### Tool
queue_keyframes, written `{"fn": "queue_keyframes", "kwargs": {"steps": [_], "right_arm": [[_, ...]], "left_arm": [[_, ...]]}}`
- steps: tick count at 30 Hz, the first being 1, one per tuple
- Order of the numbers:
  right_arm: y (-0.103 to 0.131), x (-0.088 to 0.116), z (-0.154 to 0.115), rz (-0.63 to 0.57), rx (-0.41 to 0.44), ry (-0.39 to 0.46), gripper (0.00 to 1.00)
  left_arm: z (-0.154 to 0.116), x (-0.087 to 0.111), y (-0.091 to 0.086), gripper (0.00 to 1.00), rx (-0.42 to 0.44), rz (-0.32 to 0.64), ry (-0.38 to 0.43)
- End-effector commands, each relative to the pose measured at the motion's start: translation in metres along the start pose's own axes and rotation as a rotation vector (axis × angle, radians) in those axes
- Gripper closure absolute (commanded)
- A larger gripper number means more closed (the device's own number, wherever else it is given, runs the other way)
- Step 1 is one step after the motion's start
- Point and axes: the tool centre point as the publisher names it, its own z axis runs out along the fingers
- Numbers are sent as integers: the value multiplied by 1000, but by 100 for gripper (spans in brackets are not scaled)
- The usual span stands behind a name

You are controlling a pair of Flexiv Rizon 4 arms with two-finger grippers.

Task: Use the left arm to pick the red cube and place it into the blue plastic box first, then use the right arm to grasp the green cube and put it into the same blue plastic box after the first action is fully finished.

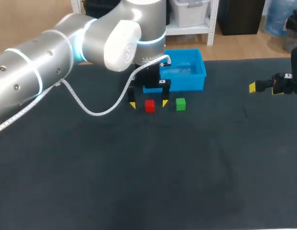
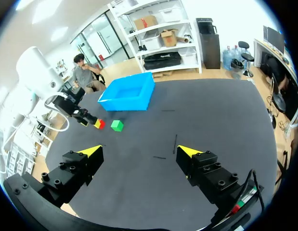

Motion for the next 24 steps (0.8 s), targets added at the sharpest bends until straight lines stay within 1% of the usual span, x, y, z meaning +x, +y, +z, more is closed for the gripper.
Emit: {"fn": "queue_keyframes", "kwargs": {"steps": [1,13,24], "right_arm": [[0,0,0,-1,-1,1,0],[0,0,0,-1,-1,1,0],[0,0,0,-1,-1,1,0]], "left_arm": [[4,-7,-2,0,-4,-1,13],[14,-17,2,0,-6,0,12],[26,-17,6,0,-14,6,36]]}}
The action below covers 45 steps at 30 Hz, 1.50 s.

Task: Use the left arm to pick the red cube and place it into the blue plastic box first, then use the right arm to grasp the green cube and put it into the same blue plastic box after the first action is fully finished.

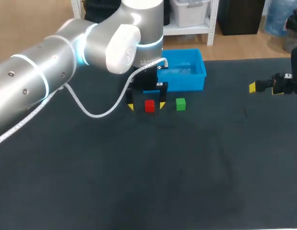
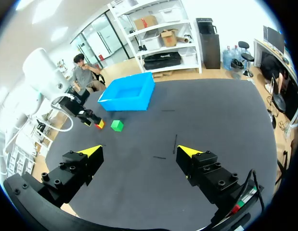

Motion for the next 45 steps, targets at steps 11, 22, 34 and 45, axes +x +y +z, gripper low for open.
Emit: {"fn": "queue_keyframes", "kwargs": {"steps": [11,22,34,45], "right_arm": [[0,0,0,-1,-1,1,0],[0,0,0,-1,-1,1,0],[0,0,0,-1,-1,1,0],[0,0,0,-1,-1,1,0]], "left_arm": [[17,-7,-3,0,-8,2,34],[22,-14,-4,0,-8,8,40],[27,-18,-4,36,0,26,46],[30,-12,-5,100,-2,28,69]]}}
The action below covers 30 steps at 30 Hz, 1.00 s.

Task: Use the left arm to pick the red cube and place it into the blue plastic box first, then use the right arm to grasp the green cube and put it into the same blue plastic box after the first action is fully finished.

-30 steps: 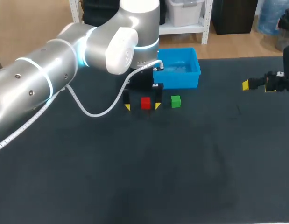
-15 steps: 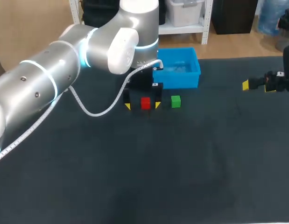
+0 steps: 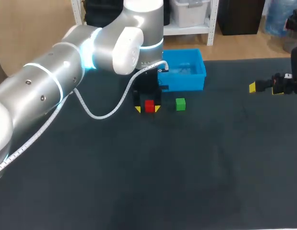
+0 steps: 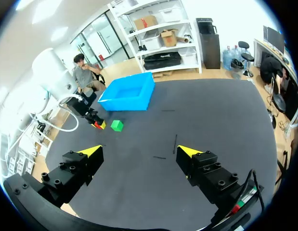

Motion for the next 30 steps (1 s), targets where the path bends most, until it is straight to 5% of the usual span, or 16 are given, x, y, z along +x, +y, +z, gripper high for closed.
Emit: {"fn": "queue_keyframes", "kwargs": {"steps": [1,7,30], "right_arm": [[0,0,0,-1,-1,1,0],[0,0,0,-1,-1,1,0],[0,0,0,-1,-1,1,0]], "left_arm": [[6,-4,-1,100,-5,2,14],[2,-3,-1,100,-10,7,13],[-84,-4,-6,100,14,25,-65]]}}
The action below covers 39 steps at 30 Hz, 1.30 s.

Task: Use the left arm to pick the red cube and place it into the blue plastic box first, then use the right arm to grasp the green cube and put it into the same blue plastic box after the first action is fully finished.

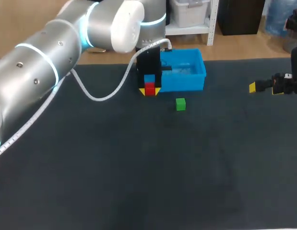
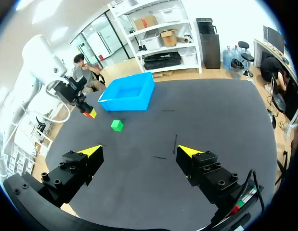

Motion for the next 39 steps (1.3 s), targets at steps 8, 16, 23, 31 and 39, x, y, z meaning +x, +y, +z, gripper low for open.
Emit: {"fn": "queue_keyframes", "kwargs": {"steps": [8,16,23,31,39], "right_arm": [[0,0,0,-1,-1,1,0],[0,0,0,-1,-1,1,0],[0,0,0,-1,-1,1,0],[0,0,0,-1,-1,1,0],[0,0,0,-1,-1,1,0]], "left_arm": [[-30,-1,6,100,-18,36,-55],[-51,-10,8,100,-20,55,-102],[-69,-23,7,100,1,72,-155],[-84,-42,5,100,9,95,-205],[-90,-61,5,100,3,102,-231]]}}
